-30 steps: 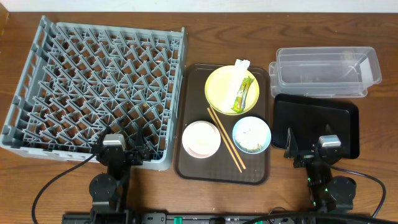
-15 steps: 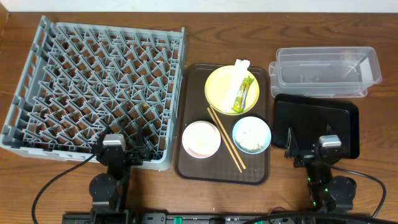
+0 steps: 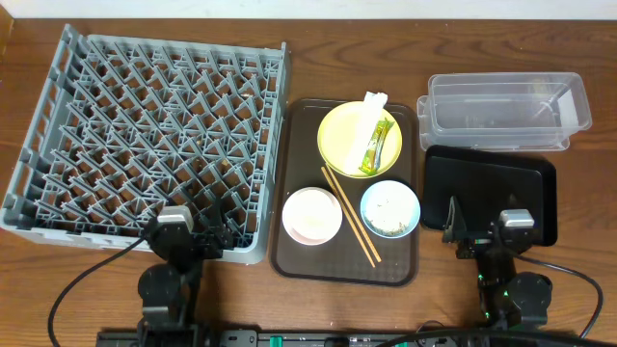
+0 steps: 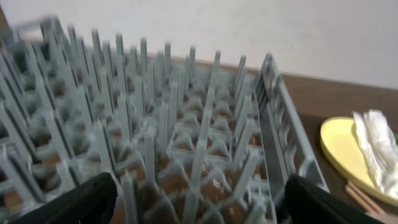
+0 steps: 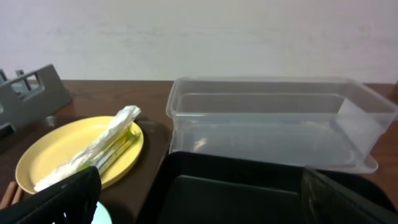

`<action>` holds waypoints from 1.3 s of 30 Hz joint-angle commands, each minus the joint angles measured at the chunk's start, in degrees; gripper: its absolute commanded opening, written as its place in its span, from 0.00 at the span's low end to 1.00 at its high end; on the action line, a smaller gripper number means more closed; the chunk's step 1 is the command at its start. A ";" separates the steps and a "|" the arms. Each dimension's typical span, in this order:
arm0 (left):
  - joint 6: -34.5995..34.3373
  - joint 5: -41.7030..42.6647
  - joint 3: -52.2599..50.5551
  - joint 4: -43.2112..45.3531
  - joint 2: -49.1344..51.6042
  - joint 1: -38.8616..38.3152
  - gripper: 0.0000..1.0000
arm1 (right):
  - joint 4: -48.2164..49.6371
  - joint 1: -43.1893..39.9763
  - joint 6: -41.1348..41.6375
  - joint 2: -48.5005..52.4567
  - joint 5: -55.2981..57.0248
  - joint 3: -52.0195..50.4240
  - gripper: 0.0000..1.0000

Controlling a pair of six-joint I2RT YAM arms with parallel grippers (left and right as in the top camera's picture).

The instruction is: Sort waste into correct bins and load items into the dishwasher

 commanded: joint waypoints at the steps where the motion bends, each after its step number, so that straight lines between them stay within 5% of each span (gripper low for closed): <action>1: -3.54 0.92 5.57 -5.64 3.65 0.04 0.89 | -2.62 -0.02 5.60 0.61 1.92 2.73 0.99; 14: -3.50 0.81 31.21 -25.46 27.85 0.04 0.89 | -7.13 0.00 6.25 28.46 -0.26 22.95 0.99; 21: -3.28 0.76 44.02 -40.39 41.51 0.04 0.89 | -21.53 0.00 6.19 49.62 -3.96 41.81 0.99; 24: -3.30 0.74 45.09 -40.89 44.74 0.04 0.89 | -28.04 -0.02 0.28 57.09 -3.93 49.37 0.99; 29: -3.34 0.79 45.09 -41.55 46.71 0.04 0.90 | -28.20 0.00 1.97 62.47 -12.02 52.46 0.99; 39: -3.32 0.79 45.09 -41.48 46.86 0.04 0.89 | -17.99 6.08 3.45 66.53 -16.83 52.59 0.88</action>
